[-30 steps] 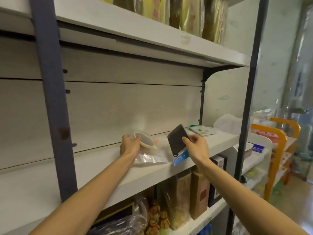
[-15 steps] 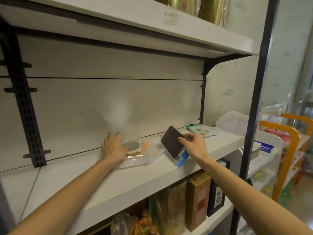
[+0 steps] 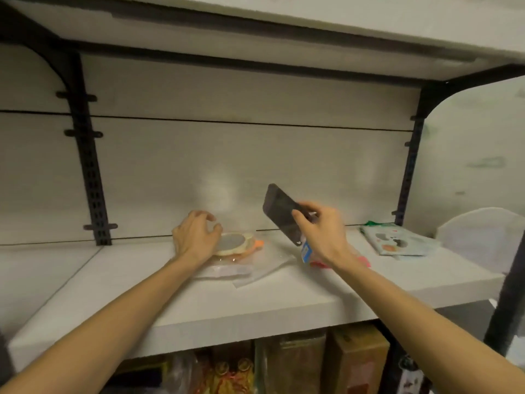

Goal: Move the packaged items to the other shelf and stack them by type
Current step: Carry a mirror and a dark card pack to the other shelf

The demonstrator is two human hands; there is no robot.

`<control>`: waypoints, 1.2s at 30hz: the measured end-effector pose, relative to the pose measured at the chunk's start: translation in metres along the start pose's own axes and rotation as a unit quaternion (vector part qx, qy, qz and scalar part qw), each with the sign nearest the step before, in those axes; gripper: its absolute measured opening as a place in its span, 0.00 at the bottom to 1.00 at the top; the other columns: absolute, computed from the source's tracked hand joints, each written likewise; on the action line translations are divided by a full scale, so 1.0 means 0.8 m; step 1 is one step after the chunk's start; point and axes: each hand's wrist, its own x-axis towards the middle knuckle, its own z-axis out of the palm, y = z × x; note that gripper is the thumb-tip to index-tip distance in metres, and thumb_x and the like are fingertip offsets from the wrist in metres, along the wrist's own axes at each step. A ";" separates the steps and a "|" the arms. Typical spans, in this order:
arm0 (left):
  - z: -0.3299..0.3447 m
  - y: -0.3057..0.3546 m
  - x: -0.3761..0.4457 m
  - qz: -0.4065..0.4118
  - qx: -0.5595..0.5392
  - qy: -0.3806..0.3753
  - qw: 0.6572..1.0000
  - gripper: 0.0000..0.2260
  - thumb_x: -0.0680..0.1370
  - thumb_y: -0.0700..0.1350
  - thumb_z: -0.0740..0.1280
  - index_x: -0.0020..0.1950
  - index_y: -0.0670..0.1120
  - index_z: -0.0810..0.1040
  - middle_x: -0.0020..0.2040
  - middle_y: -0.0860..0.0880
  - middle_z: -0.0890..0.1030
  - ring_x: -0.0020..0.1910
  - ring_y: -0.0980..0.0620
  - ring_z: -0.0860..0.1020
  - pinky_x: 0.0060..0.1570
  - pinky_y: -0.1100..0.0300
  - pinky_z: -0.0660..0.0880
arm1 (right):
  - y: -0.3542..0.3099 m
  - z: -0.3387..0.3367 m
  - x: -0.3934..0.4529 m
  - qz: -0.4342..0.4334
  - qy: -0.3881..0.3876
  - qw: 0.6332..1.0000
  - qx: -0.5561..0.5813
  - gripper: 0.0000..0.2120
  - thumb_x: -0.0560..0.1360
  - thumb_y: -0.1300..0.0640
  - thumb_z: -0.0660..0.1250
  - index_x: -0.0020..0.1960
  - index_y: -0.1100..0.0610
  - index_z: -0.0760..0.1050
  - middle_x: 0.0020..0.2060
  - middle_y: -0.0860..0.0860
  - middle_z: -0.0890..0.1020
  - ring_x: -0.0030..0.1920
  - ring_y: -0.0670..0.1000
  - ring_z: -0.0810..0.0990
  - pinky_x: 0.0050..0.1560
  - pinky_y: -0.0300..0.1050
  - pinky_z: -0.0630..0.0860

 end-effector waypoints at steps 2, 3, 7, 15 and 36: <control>-0.016 -0.023 -0.007 -0.029 0.020 -0.004 0.999 0.11 0.80 0.51 0.65 0.59 0.49 0.80 0.66 0.49 0.78 0.61 0.46 0.78 0.59 0.52 0.72 | -0.011 0.028 0.009 -0.074 -0.021 0.996 -0.051 0.11 0.77 0.49 0.67 0.56 0.49 0.84 0.46 0.47 0.86 0.46 0.51 0.83 0.47 0.51 0.79; -0.025 -0.037 -0.012 -0.038 0.031 -0.001 0.999 0.11 0.80 0.51 0.65 0.59 0.49 0.80 0.66 0.49 0.78 0.60 0.46 0.79 0.58 0.53 0.73 | -0.020 0.043 0.012 -0.124 -0.031 0.989 -0.075 0.12 0.77 0.49 0.66 0.57 0.48 0.83 0.45 0.48 0.85 0.46 0.53 0.82 0.45 0.51 0.78; -0.070 -0.090 -0.039 -0.083 0.086 0.003 0.993 0.11 0.80 0.52 0.64 0.60 0.51 0.79 0.66 0.50 0.77 0.58 0.47 0.79 0.57 0.52 0.74 | -0.061 0.105 0.019 -0.315 -0.006 0.939 -0.138 0.08 0.76 0.53 0.68 0.54 0.50 0.82 0.41 0.47 0.81 0.43 0.53 0.80 0.35 0.46 0.75; -0.145 -0.145 -0.081 -0.149 0.188 -0.027 0.970 0.16 0.80 0.51 0.64 0.67 0.49 0.77 0.70 0.47 0.76 0.66 0.45 0.75 0.63 0.50 0.71 | -0.157 0.202 -0.008 -0.461 -0.155 0.835 -0.256 0.11 0.62 0.63 0.78 0.41 0.55 0.81 0.36 0.51 0.81 0.38 0.56 0.81 0.28 0.41 0.62; -0.208 -0.133 -0.130 0.180 0.184 -0.026 0.966 0.20 0.84 0.53 0.58 0.74 0.48 0.70 0.74 0.48 0.71 0.72 0.48 0.69 0.71 0.52 0.66 | -0.186 0.208 -0.083 -0.163 -0.235 0.948 -0.141 0.24 0.82 0.53 0.60 0.75 0.59 0.65 0.69 0.59 0.74 0.72 0.61 0.67 0.70 0.54 0.65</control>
